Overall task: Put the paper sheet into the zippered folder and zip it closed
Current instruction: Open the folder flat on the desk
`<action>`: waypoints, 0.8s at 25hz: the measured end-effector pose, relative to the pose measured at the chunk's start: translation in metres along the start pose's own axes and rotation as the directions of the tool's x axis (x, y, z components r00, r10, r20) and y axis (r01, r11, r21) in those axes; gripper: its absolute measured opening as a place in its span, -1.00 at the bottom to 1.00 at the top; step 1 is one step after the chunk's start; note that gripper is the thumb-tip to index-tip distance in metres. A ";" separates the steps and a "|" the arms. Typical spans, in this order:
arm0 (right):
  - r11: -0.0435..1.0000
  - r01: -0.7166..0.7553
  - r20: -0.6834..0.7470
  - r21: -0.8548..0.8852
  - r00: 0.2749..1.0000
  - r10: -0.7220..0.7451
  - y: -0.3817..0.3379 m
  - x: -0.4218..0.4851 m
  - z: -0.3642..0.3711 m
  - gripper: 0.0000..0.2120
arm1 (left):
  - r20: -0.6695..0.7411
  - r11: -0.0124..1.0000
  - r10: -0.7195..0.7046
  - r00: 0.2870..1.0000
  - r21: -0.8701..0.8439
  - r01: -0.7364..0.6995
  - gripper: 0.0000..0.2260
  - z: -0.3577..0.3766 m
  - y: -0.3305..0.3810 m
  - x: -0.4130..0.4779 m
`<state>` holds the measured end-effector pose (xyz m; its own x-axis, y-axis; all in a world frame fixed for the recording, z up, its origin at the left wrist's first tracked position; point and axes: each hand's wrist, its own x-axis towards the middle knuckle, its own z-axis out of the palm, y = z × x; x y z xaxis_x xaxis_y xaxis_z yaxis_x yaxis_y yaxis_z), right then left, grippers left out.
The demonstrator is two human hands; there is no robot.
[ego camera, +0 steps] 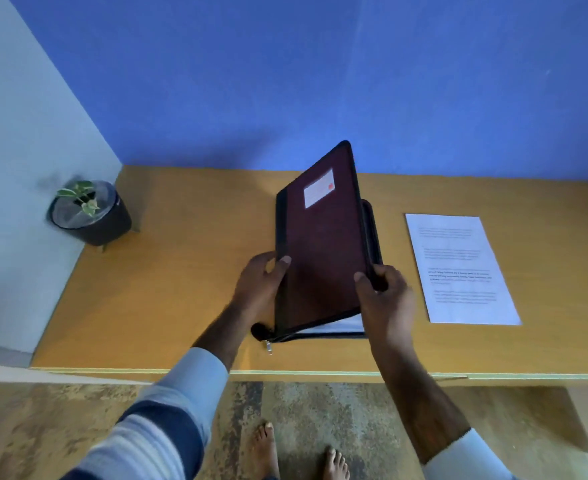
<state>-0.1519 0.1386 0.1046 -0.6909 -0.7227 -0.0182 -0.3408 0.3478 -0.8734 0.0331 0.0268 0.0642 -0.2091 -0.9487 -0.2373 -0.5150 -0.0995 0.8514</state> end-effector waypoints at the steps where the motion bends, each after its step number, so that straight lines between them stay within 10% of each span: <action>1: 0.998 0.059 0.028 0.001 0.998 -0.059 -0.017 -0.010 0.009 -0.92 | 0.047 0.995 -0.002 0.999 -0.104 0.007 -0.53 -0.013 0.015 0.004; 7: 0.917 0.396 0.302 -0.044 0.881 -0.365 -0.085 -0.069 0.078 -0.57 | 0.197 0.911 -0.025 0.980 -0.400 0.104 -0.27 -0.086 0.062 0.014; 12: 0.855 0.518 0.474 -0.022 0.759 -0.448 -0.083 -0.078 0.115 -0.49 | 0.040 0.980 -0.012 0.999 -0.197 0.019 -0.78 -0.129 0.034 0.021; 20: 0.853 0.191 0.288 -0.486 0.956 -0.049 0.035 0.005 0.061 -0.58 | -0.276 0.980 -0.134 0.952 0.107 0.169 -0.51 -0.150 -0.042 0.034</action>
<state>-0.1281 0.1108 0.0445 -0.4602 -0.8804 -0.1144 -0.7323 0.4493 -0.5117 0.1724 -0.0462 0.0910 0.0995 -0.9725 -0.2104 -0.6290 -0.2254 0.7440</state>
